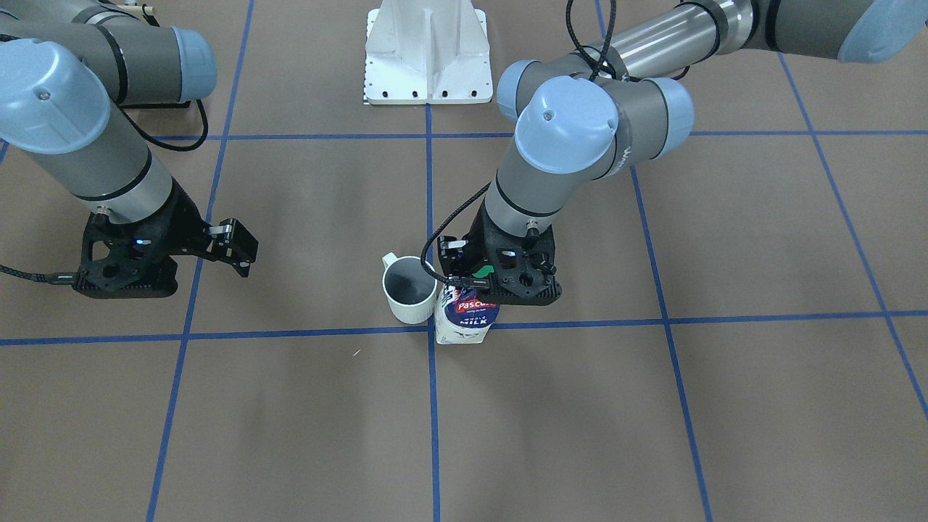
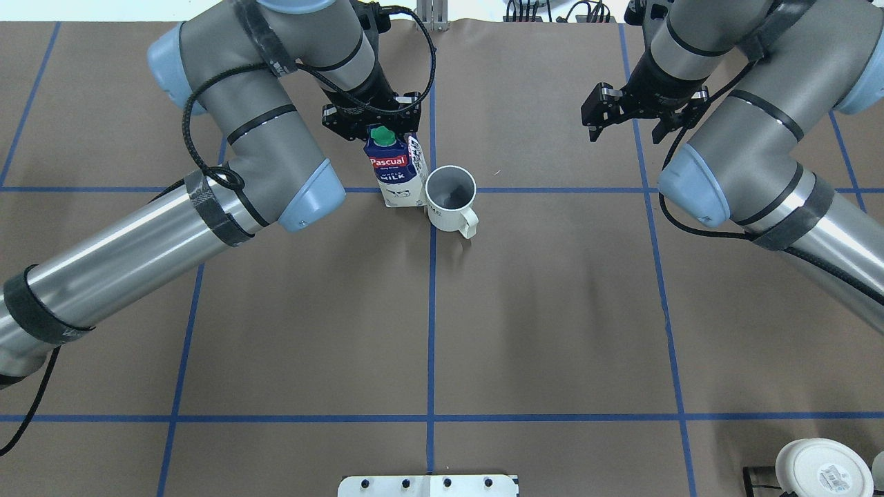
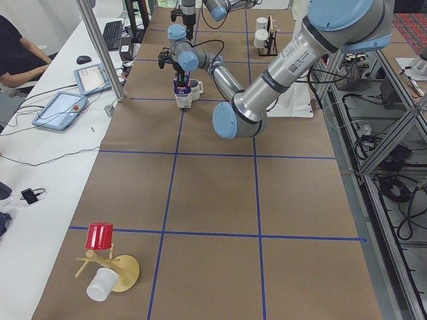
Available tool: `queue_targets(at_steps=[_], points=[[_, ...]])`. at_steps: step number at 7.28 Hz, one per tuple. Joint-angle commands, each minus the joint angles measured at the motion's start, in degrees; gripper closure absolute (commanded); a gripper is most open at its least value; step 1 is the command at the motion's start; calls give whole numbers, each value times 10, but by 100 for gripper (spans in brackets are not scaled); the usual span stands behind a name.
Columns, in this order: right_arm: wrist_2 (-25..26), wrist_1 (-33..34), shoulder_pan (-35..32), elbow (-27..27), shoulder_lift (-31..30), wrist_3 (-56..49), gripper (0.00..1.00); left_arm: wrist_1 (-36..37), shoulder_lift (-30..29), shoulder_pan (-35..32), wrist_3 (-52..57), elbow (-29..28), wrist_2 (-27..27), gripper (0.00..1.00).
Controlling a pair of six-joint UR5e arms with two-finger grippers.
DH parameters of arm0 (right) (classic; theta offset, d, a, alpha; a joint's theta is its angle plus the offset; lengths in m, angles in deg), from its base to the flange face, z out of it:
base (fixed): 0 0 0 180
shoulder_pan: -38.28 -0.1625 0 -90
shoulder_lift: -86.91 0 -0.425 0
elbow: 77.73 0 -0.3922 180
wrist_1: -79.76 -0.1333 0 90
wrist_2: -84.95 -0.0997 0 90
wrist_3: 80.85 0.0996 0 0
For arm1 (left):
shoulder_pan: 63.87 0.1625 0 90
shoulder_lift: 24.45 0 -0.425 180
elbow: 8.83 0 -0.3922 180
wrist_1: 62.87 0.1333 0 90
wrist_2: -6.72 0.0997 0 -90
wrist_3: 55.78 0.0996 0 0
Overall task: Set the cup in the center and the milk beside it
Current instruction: 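Set the carton down beside the mug and open the left gripper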
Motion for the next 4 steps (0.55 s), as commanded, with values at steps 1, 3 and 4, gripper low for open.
queue_targets(at_steps=[1, 3, 4], points=[[5, -1, 3, 4, -7, 0, 0, 4, 9, 2, -3, 28, 4, 3], [3, -3, 7, 15, -14, 0, 0, 18, 13, -7, -3, 67, 4, 2], [20, -6, 28, 17, -28, -1, 0, 79, 29, -41, 17, 114, -3, 2]])
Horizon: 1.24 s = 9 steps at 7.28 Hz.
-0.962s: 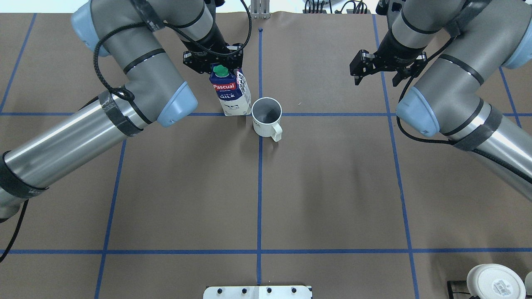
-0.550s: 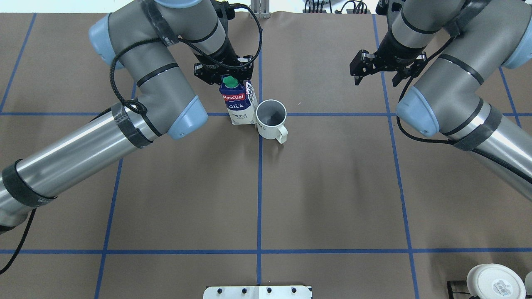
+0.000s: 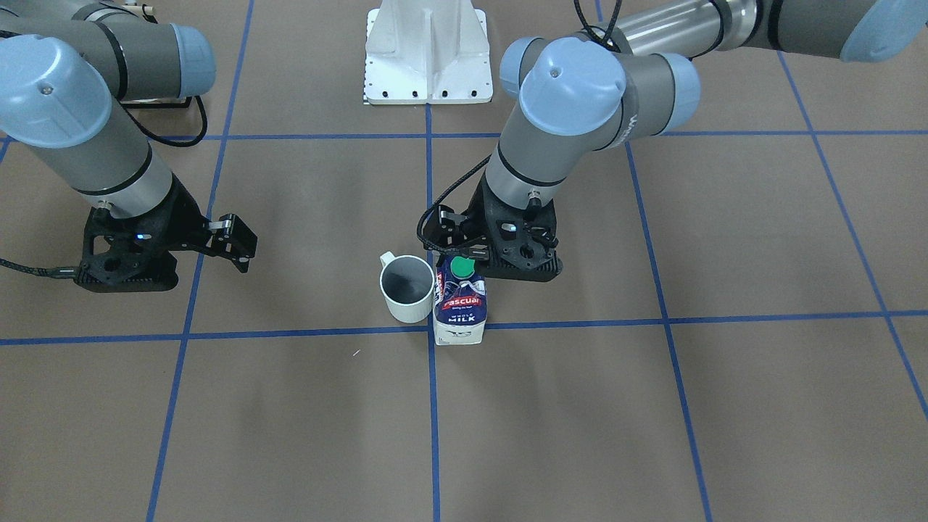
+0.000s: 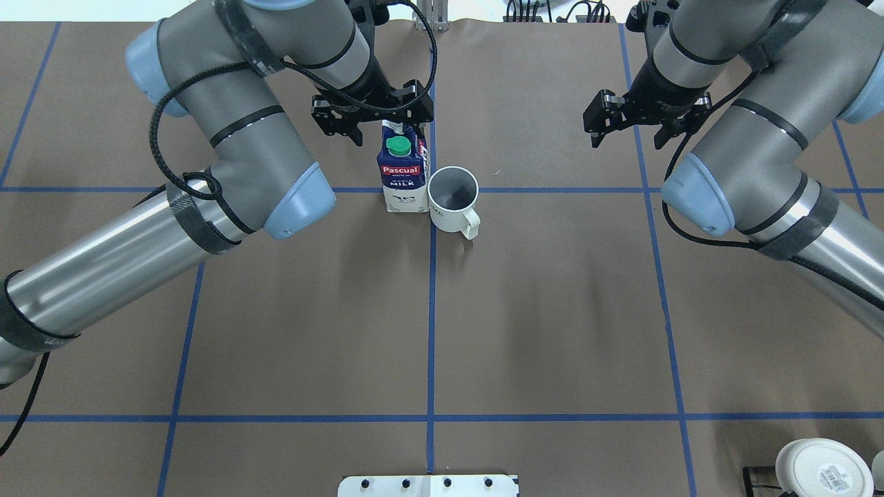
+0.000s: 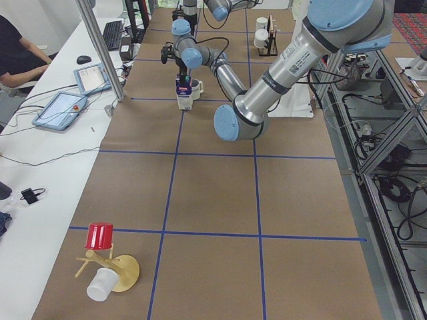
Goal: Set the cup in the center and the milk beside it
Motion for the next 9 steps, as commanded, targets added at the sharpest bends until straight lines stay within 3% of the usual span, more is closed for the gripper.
queue_targets(at_steps=[1, 2, 3, 5, 6, 8, 9], points=[[12, -11, 9, 9, -18, 0, 0, 56, 44, -56, 67, 69, -7, 2], [3, -11, -15, 10, -42, -4, 0, 57, 84, -87, 137, 78, -16, 2], [2, -5, -59, 21, -68, -94, 0, 58, 114, -137, 197, 77, -22, 2], [-46, 29, -144, 18, -106, -210, 0, 53, 200, -201, 367, 80, -50, 2], [-45, 37, -185, 17, -142, -303, 0, 40, 251, -221, 374, 79, -56, 2], [-46, 37, -249, -22, -161, -324, 0, 27, 346, -252, 374, 85, -52, 2], [-40, 31, -259, -31, -178, -324, 0, -29, 376, -265, 375, 68, -50, 2]])
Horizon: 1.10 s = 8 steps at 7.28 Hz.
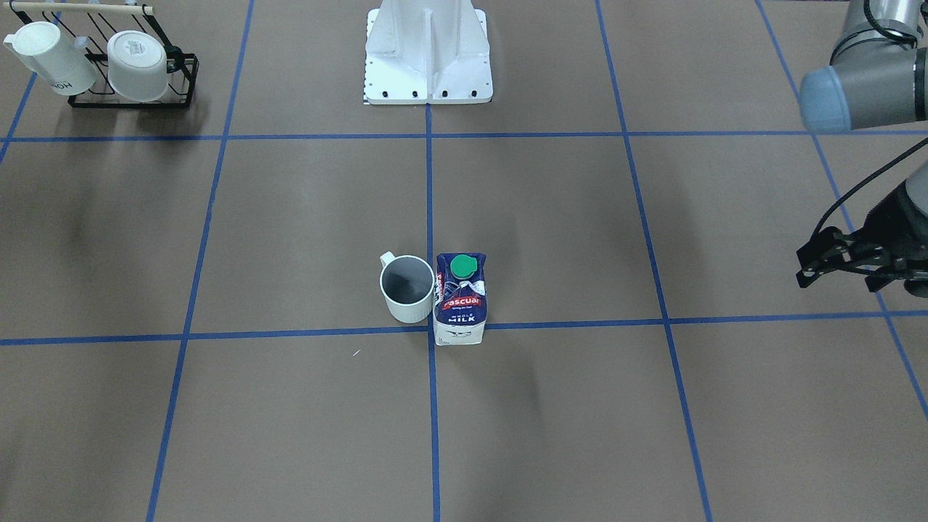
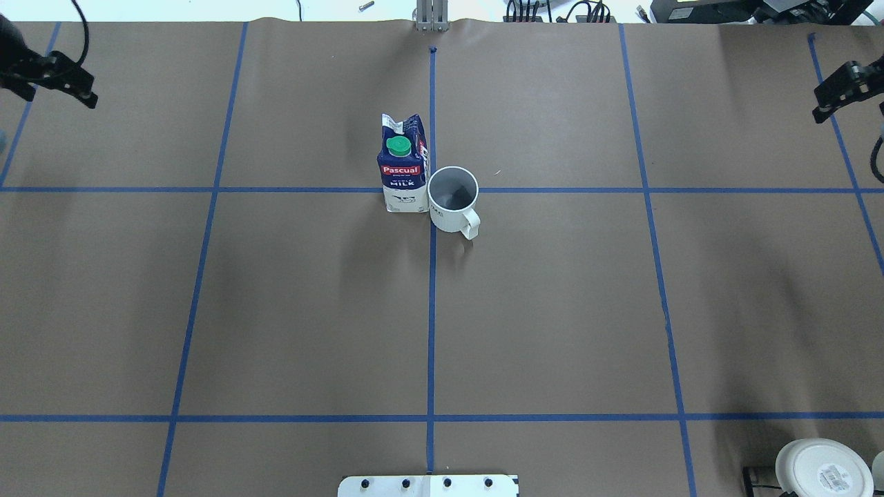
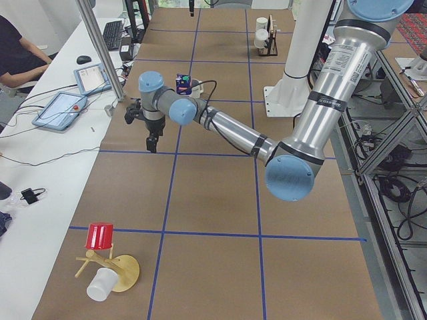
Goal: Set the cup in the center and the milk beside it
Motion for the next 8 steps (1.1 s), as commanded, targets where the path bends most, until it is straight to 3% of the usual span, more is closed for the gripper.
queue_targets(at_steps=[1, 5, 7, 8], points=[[0, -6, -51, -45, -20, -10, 0, -105, 86, -31, 2, -28, -1, 2], [-92, -6, -114, -98, -49, -94, 0, -111, 151, -106, 19, -42, -75, 2], [-96, -5, -115, -98, -55, -93, 0, 40, 135, -174, 201, -36, -75, 2], [-96, -2, -115, -97, -56, -93, 0, 77, 122, -180, 239, -36, -72, 2]])
